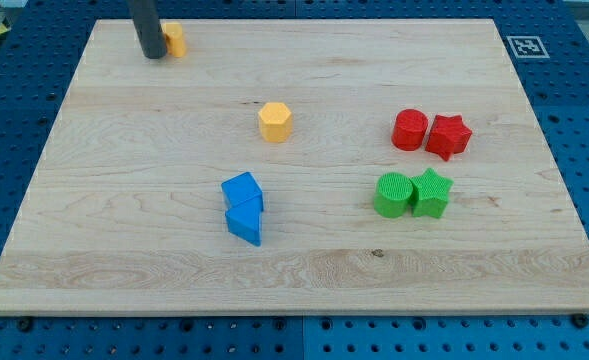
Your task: Move your hand towards the red circle
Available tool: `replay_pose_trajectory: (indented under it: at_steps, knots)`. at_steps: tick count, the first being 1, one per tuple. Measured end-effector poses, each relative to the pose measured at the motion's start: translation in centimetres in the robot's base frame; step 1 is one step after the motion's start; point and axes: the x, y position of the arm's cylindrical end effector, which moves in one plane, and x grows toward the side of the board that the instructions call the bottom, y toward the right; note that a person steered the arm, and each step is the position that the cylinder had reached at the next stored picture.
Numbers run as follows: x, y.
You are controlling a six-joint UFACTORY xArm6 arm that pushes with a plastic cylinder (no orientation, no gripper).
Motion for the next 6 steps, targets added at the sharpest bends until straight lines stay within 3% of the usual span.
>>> replay_pose_trajectory:
  at_steps: [3, 4, 5, 6]
  knots:
    - [-1.1, -1.2]
    - [0.8, -1.0]
    - [4.8, 2.8]
    - [5.8, 12.4]
